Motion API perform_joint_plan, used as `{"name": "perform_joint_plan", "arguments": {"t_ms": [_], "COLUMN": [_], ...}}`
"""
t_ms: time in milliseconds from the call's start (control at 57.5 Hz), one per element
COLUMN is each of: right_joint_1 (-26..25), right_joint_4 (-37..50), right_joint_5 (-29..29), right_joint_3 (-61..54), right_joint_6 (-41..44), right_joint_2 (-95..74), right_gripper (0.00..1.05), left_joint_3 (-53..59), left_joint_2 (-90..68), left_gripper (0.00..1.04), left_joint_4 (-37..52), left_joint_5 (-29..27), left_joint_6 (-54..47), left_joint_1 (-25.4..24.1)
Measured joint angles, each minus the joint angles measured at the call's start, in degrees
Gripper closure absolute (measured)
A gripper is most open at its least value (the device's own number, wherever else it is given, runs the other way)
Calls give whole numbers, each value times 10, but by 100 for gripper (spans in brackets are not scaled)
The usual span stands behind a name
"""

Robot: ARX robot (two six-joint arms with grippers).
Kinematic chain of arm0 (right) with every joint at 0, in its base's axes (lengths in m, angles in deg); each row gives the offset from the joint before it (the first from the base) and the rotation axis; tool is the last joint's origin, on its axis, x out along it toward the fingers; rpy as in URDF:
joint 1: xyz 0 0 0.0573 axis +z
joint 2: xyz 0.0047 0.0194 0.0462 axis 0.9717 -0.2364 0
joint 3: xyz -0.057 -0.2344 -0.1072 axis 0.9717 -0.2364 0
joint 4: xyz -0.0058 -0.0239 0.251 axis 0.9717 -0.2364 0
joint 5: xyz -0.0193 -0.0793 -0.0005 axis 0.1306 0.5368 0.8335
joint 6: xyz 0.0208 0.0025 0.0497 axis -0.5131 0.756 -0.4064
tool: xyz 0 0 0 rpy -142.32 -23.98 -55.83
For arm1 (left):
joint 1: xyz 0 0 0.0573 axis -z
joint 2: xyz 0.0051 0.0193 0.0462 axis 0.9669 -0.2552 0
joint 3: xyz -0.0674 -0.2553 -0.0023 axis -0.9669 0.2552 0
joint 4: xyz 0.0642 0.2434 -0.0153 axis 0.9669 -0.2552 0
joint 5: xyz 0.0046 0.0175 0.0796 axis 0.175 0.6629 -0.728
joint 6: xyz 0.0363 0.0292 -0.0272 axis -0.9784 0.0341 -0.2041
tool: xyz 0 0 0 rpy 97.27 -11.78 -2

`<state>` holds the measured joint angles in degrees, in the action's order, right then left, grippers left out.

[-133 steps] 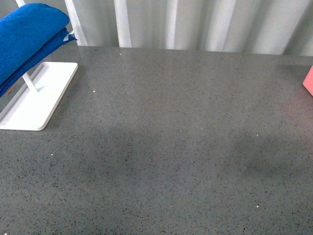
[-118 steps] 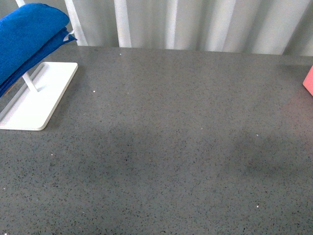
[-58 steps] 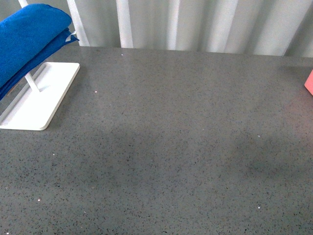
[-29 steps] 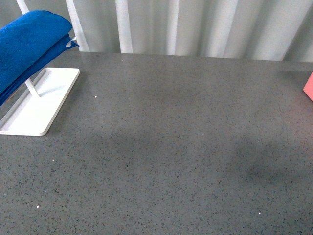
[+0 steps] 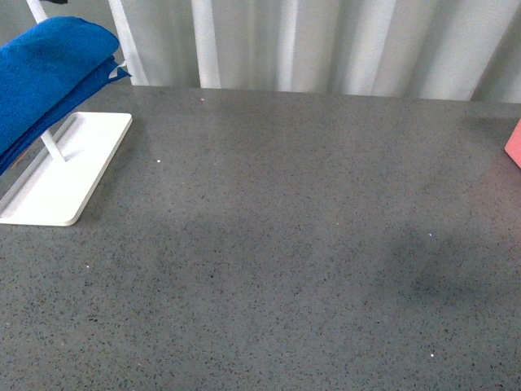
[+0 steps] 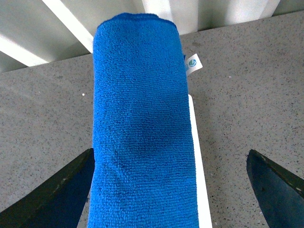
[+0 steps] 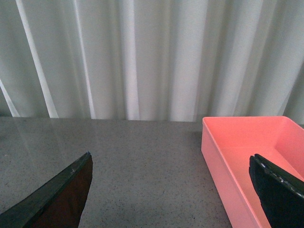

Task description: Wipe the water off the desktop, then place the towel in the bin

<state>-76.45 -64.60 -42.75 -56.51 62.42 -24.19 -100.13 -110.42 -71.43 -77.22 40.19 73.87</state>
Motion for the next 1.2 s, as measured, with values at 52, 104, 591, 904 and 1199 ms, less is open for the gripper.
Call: {"name": "perform_joint_plan", "arguments": {"t_ms": [52,104,591,904,1199], "right_joint_1": [0,0,0,0,0], "right_joint_4": [0,0,0,0,0], "right_joint_5": [0,0,0,0,0], "right_joint_3": [0,0,0,0,0], "right_joint_6": [0,0,0,0,0], "right_joint_2": [0,0,0,0,0], "right_gripper": [7,7,7,7,7], "left_joint_3": [-16,-31,-118,-133,-126], "left_joint_2": [-16,-31,-124,-152,-158], "left_gripper": [7,7,7,7,9], "left_joint_4": [-13,-21,-5,-3,12], "left_joint_5": [1,-3,-68,-71,-69], "left_joint_6": [5,10,12,13,0], "left_joint_1": [0,0,-12,-27,-30]}}
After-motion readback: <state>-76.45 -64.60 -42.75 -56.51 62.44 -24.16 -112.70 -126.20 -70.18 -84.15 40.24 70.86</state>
